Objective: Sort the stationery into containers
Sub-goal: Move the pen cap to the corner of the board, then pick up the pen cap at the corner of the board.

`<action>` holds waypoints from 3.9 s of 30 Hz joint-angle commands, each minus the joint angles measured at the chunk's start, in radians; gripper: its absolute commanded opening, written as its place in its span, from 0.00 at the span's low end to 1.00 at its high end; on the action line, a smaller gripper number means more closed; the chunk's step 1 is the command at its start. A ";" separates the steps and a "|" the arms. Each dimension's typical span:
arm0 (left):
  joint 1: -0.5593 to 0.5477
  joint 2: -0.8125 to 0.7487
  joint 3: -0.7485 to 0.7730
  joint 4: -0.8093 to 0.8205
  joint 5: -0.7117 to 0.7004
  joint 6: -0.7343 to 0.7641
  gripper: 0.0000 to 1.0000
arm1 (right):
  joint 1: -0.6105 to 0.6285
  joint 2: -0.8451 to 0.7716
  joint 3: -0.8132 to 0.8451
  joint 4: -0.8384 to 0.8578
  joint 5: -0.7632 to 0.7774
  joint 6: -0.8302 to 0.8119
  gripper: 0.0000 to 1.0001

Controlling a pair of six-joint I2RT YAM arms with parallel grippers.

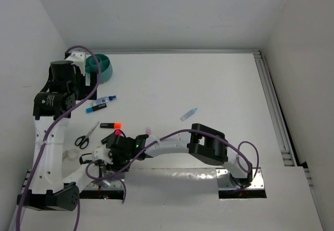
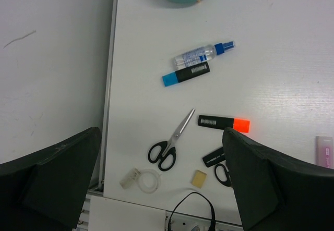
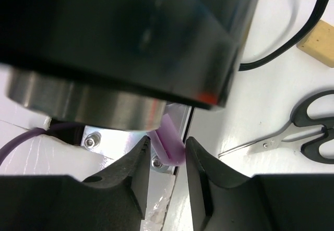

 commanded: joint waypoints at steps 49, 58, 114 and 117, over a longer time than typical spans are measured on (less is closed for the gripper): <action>0.010 0.026 0.069 0.091 -0.088 0.017 1.00 | 0.030 -0.008 -0.211 0.094 0.176 0.069 0.37; 0.010 0.030 0.031 0.119 -0.094 0.023 1.00 | 0.030 -0.054 -0.280 0.124 0.185 0.098 0.35; 0.003 0.035 0.015 0.113 0.105 0.052 1.00 | -0.048 -0.187 -0.401 0.079 0.487 0.386 0.01; 0.004 0.030 -0.008 0.111 0.208 0.147 1.00 | -0.051 -0.251 -0.444 0.119 0.467 0.437 0.00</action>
